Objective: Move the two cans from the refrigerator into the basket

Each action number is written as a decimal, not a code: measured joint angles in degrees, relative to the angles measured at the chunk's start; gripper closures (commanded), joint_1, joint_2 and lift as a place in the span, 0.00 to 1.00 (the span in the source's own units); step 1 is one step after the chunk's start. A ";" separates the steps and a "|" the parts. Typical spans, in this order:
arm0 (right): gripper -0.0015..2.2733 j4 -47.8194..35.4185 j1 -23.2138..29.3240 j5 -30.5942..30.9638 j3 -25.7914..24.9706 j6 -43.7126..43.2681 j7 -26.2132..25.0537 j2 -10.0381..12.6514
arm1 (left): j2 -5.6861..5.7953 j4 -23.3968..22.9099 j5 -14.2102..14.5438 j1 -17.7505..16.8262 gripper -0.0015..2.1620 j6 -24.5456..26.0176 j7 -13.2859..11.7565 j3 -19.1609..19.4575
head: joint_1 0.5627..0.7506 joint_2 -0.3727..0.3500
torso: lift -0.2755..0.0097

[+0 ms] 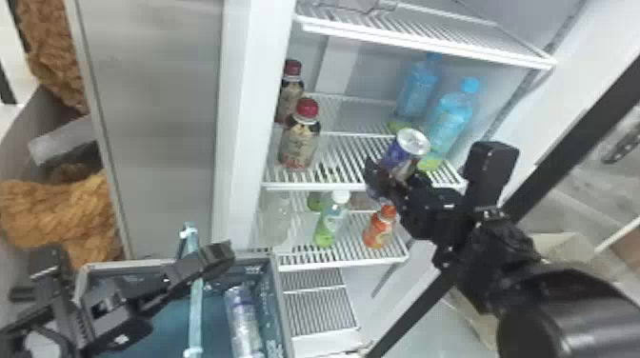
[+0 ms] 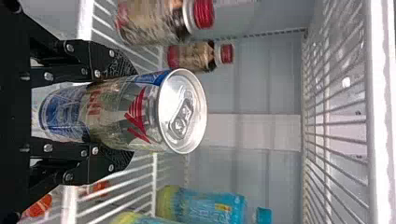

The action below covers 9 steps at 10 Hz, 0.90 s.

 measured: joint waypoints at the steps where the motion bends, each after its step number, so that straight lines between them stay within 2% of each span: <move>1: 0.56 -2.99 2.66 -1.75 0.03 1.07 0.05 -0.06 | 0.00 0.00 0.00 0.06 0.55 0.00 0.00 0.00 | 0.70 0.04 | 0.86; 5: 0.56 -9.32 10.76 -6.51 1.65 5.26 1.56 0.20 | 0.00 0.00 0.00 0.09 0.55 0.00 0.00 -0.05 | 0.70 0.11 | 0.86; 9: 0.56 -4.82 12.78 -10.33 5.83 7.21 4.46 2.00 | 0.01 0.00 0.09 0.46 0.55 0.00 -0.07 0.04 | 0.70 0.19 | 0.86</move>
